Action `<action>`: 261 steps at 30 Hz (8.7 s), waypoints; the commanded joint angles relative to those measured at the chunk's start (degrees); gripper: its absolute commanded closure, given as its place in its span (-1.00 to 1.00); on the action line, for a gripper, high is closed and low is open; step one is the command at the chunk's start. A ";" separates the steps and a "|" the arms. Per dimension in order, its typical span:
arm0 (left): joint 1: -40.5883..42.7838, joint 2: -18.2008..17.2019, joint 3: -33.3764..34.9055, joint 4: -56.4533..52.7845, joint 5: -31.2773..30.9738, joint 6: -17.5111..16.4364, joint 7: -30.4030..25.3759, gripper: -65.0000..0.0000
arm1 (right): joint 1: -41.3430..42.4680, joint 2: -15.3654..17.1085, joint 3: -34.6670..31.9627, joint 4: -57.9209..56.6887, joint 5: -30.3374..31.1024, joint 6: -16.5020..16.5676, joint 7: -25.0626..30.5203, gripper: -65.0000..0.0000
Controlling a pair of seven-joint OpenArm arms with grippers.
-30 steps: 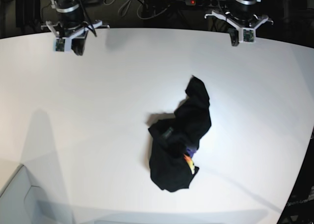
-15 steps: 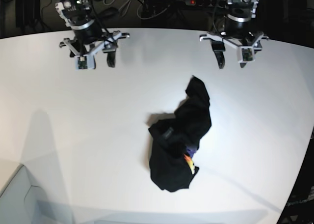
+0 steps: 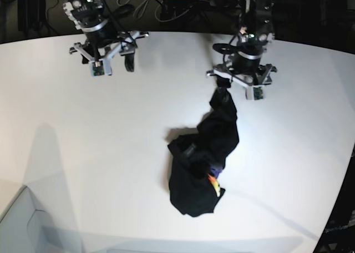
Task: Layout the t-shirt on the table in an organized manner, then fold the t-shirt properly
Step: 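Move the left gripper down and grasp the black t-shirt's edge, then reach the right gripper into the shirt pile and grasp another edge, then lift the shirt with both grippers and stretch it apart, then lower the shirt onto the table and open both grippers, then grasp the shirt's shoulder edges with both grippers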
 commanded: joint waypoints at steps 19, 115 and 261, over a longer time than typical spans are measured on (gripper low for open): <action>-2.09 -0.16 -4.54 -4.21 0.03 0.01 -1.64 1.00 | 11.17 2.49 -2.59 0.80 0.07 0.19 -6.83 -0.05; -45.34 -8.16 -20.19 21.64 0.12 0.19 21.84 0.99 | 75.61 -16.22 4.97 -33.30 -0.29 0.28 6.36 1.00; -40.50 -21.43 -2.17 -55.55 -11.22 0.10 -8.32 1.00 | 13.54 -9.64 -16.31 -22.14 0.07 -0.16 11.11 -0.06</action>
